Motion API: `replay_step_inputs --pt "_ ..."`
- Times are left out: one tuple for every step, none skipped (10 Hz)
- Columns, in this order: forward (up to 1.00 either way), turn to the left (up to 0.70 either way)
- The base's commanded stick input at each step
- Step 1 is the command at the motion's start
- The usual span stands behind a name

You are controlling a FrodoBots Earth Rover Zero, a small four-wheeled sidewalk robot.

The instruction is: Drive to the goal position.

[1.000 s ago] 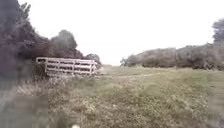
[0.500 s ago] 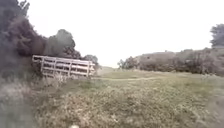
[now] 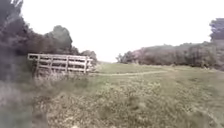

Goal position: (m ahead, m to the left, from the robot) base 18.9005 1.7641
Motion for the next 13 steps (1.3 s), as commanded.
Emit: replay_step_inputs --pt "0.70 -0.14" --pt "0.70 -0.14" --pt "0.70 -0.14" --pt "0.70 -0.14" --pt "0.70 -0.14" --pt "0.70 -0.14" --pt "0.70 -0.14" --pt "0.70 -0.14" --pt "0.70 -0.14" --pt "0.70 -0.14" --pt "0.70 -0.14" --pt "0.70 -0.14" --pt "0.70 -0.14"
